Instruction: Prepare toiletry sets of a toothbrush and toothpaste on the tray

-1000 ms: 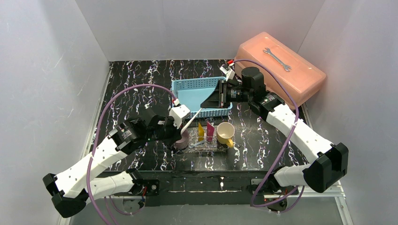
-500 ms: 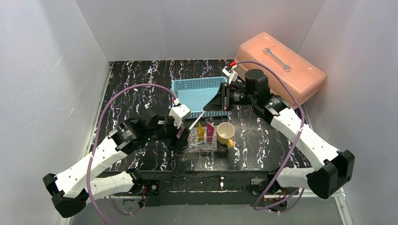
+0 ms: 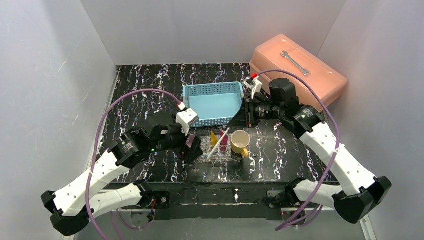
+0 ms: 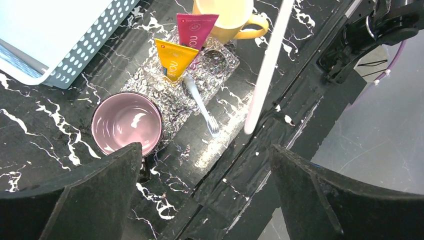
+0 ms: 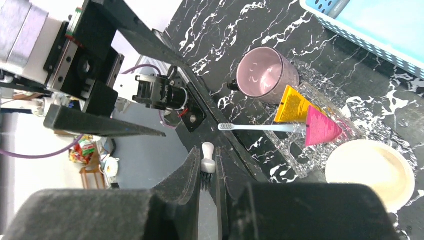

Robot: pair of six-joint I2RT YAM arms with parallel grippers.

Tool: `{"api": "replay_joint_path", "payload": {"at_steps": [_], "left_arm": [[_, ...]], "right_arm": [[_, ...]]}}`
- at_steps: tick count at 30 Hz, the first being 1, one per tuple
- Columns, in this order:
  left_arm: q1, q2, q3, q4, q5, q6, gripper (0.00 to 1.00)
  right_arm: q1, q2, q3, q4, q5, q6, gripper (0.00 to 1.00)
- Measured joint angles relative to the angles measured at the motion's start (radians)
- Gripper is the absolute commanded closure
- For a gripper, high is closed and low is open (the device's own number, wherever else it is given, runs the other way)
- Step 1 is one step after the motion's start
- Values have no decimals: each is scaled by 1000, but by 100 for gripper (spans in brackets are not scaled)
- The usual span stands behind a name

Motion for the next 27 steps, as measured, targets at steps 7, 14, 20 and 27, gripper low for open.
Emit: {"api": "replay_joint_path", "payload": {"at_steps": [7, 14, 20, 27], "left_arm": [[0, 0, 0, 13, -5, -15, 2], [0, -9, 0, 30, -32, -24, 2], [0, -12, -6, 44, -56, -25, 2], [0, -28, -60, 69, -84, -25, 2]], "right_arm": [[0, -85, 46, -130, 67, -91, 99], [1, -126, 106, -256, 194, -179, 99], [36, -136, 111, -304, 316, -211, 99], [155, -139, 111, -326, 456, -214, 99]]}}
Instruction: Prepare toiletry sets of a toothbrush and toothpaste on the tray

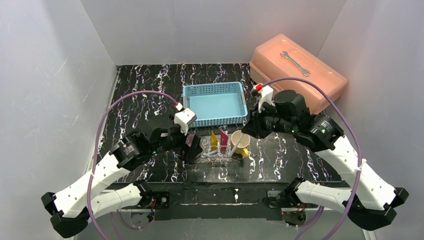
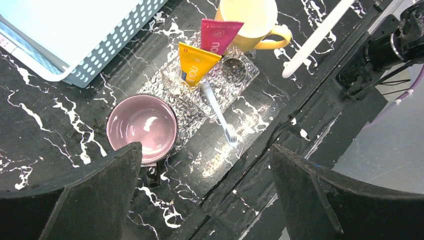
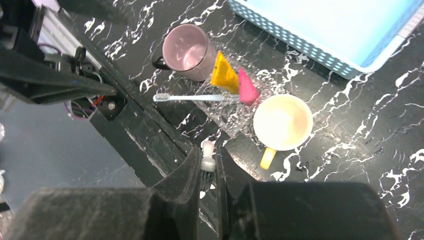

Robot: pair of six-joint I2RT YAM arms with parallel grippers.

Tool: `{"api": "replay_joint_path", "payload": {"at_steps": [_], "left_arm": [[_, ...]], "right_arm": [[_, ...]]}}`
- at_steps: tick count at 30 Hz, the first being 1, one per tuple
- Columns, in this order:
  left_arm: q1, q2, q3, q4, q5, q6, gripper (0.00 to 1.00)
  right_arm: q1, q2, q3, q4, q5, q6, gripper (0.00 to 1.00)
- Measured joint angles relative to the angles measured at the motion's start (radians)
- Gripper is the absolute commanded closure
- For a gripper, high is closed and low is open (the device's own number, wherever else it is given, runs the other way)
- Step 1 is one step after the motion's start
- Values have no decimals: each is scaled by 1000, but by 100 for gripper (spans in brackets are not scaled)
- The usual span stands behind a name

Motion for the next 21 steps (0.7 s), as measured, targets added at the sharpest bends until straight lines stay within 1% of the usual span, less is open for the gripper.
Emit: {"api": "replay_joint_path", "payload": {"at_steps": [2, 7, 14, 17, 21], "left_arm": [[0, -6, -14, 4, -6, 0, 2], [0, -20, -38, 27, -40, 0, 2], [0, -37, -83, 42, -67, 0, 2], [0, -40, -90, 44, -74, 0, 2], [0, -42, -90, 49, -81, 0, 2]], "right_arm": [[77, 0, 0, 2, 71, 7, 99], [320, 4, -1, 10, 276, 19, 99], [619, 55, -11, 47, 596, 30, 99], [711, 74, -25, 71, 710, 28, 99], [738, 85, -49, 103, 803, 20, 99]]}}
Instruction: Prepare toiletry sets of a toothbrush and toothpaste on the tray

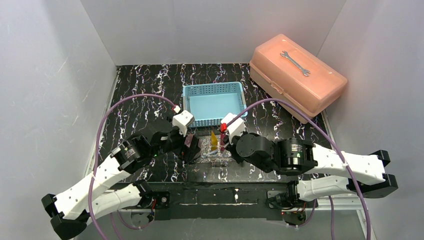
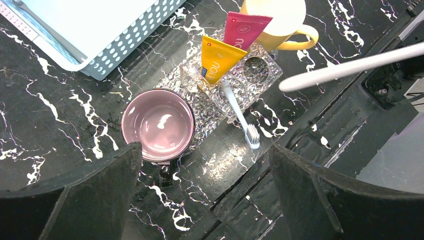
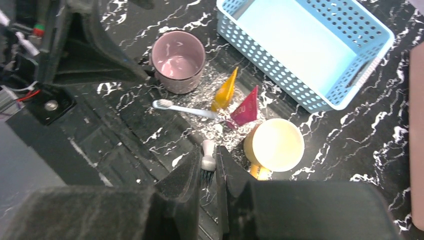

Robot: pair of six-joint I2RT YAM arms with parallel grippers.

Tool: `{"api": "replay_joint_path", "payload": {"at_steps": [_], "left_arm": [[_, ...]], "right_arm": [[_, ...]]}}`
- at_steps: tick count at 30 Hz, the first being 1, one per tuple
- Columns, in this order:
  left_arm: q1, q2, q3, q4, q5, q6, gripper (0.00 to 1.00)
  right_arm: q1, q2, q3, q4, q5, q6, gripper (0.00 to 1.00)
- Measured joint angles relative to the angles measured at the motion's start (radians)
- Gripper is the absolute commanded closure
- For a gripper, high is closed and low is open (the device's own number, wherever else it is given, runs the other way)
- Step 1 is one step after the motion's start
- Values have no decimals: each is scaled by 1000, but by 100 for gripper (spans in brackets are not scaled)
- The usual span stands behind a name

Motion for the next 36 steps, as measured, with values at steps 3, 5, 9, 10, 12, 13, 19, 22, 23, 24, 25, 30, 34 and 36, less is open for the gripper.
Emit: {"api": "replay_joint_path", "payload": {"at_steps": [3, 5, 9, 10, 12, 13, 19, 22, 23, 24, 25, 30, 34, 36], "left_arm": [[0, 0, 0, 1, -2, 0, 2], [0, 0, 0, 1, -2, 0, 2], [0, 0, 0, 4, -2, 0, 2], [0, 0, 0, 6, -2, 0, 2], [0, 0, 0, 7, -2, 0, 2], [0, 0, 0, 7, -2, 0, 2], [0, 0, 0, 7, -4, 0, 2], [0, 0, 0, 7, -4, 0, 2], [0, 0, 0, 8, -5, 0, 2], [0, 0, 0, 8, -4, 0, 2], [0, 0, 0, 8, -4, -1, 2], [0, 0, 0, 8, -5, -4, 2], [0, 0, 0, 9, -5, -6, 2], [0, 0, 0, 10, -5, -6, 2]], "right_arm": [[0, 0, -29, 24, 50, -8, 99], [1, 0, -49, 37, 72, -13, 99], [1, -1, -91, 76, 95, -17, 99], [1, -2, -100, 85, 98, -18, 99], [1, -3, -118, 101, 103, -18, 99], [1, -3, -127, 109, 105, -19, 99], [1, -12, -171, 162, 119, -24, 99], [1, -35, -222, 202, 124, -28, 99], [1, -43, -236, 211, 126, -29, 99], [1, -52, -253, 222, 129, -32, 99], [2, -60, -268, 234, 132, -32, 99], [2, -92, -332, 304, 144, -32, 99], [3, -115, -390, 359, 150, -28, 99], [3, -126, -420, 389, 156, -24, 99]]}}
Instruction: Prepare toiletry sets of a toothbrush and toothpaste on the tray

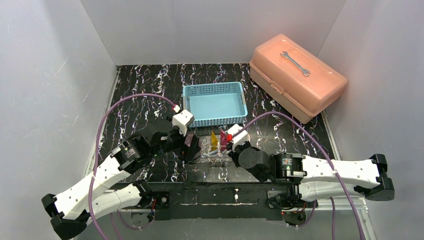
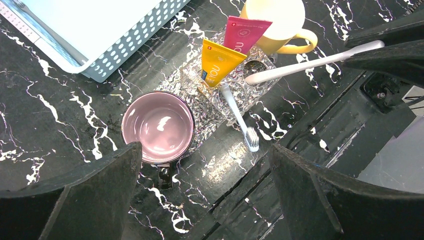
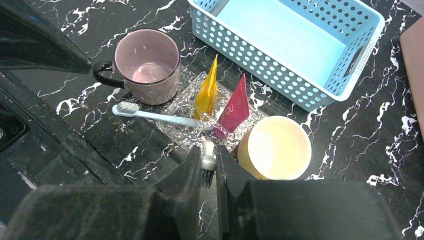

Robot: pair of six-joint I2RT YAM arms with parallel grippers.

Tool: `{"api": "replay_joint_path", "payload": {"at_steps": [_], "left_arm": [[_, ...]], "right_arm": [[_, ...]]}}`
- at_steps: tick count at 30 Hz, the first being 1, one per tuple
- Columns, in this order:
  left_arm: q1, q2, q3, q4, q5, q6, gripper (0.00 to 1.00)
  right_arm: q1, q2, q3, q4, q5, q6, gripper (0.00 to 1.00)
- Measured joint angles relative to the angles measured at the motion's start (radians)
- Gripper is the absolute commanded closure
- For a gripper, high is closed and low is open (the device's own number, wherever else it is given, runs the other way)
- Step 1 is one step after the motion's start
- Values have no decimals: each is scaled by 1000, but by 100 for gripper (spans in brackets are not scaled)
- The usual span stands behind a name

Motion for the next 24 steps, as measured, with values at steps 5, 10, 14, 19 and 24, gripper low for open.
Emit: {"api": "replay_joint_path", "payload": {"at_steps": [5, 10, 14, 19, 24], "left_arm": [[0, 0, 0, 2, 0, 0, 2], [0, 2, 0, 2, -1, 0, 2], [0, 2, 0, 2, -2, 0, 2], [0, 3, 0, 4, -2, 0, 2], [0, 6, 0, 5, -2, 0, 2]], "right_arm": [[0, -27, -58, 61, 17, 14, 99], [0, -58, -121, 113, 34, 36, 99], [0, -71, -150, 135, 44, 48, 99], [-1, -89, -185, 169, 64, 68, 99], [-5, -94, -212, 190, 72, 84, 99]]}}
